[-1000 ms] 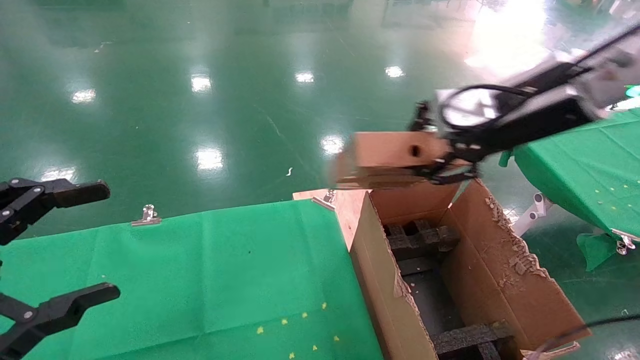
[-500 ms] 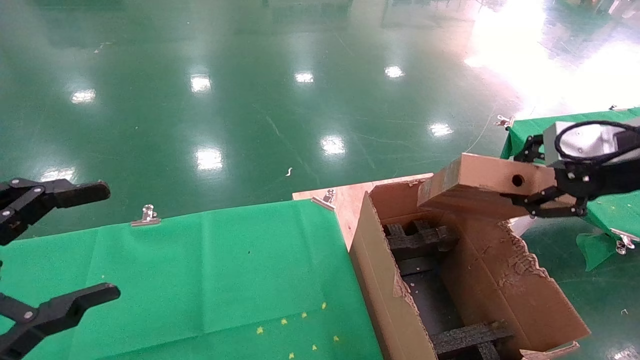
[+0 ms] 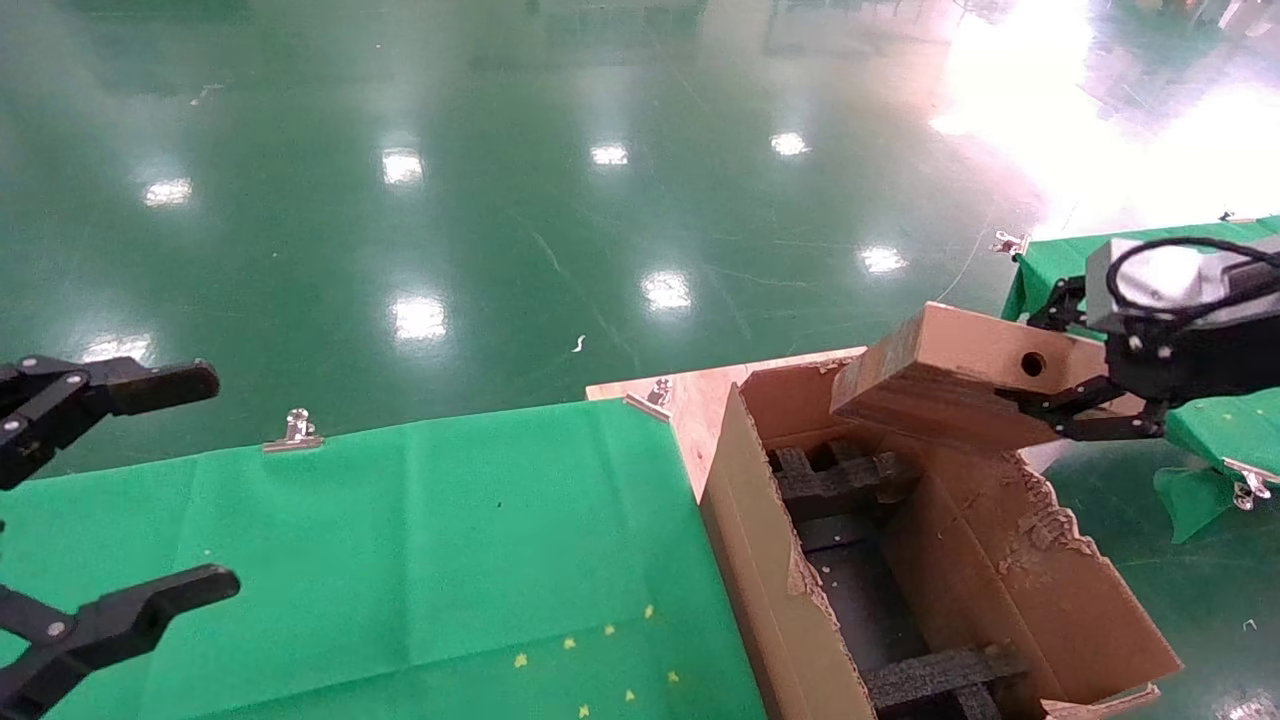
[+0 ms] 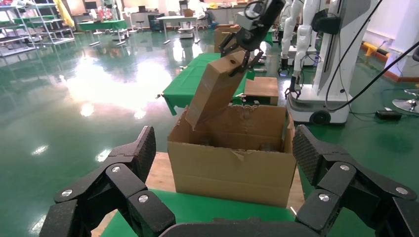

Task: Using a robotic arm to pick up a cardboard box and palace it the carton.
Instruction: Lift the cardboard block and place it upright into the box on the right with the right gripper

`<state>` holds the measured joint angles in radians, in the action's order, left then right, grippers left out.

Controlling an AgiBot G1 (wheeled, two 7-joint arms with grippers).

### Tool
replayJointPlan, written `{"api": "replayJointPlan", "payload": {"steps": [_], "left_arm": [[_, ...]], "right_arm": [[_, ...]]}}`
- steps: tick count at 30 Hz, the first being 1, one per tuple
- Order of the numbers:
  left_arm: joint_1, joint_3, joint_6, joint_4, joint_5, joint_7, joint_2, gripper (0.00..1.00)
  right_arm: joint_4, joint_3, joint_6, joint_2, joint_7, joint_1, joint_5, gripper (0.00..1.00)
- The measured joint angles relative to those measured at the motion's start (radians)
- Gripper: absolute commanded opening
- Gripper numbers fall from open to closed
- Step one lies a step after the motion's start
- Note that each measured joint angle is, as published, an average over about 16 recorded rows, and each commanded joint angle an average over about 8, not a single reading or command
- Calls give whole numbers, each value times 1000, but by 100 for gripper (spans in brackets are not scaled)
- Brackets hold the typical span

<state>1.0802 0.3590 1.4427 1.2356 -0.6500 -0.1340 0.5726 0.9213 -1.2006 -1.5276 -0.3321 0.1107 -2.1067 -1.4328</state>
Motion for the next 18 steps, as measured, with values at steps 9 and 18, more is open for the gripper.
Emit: {"api": "replayJointPlan", "payload": {"steps": [9,18], "left_arm": [[0,0,0,0,0,0,0,100],[0,0,0,0,0,0,0,100]], "right_arm": [[-58,-17,103,56,273,91,72,0],[-52,-37,231,134,528,191,167,0]]}}
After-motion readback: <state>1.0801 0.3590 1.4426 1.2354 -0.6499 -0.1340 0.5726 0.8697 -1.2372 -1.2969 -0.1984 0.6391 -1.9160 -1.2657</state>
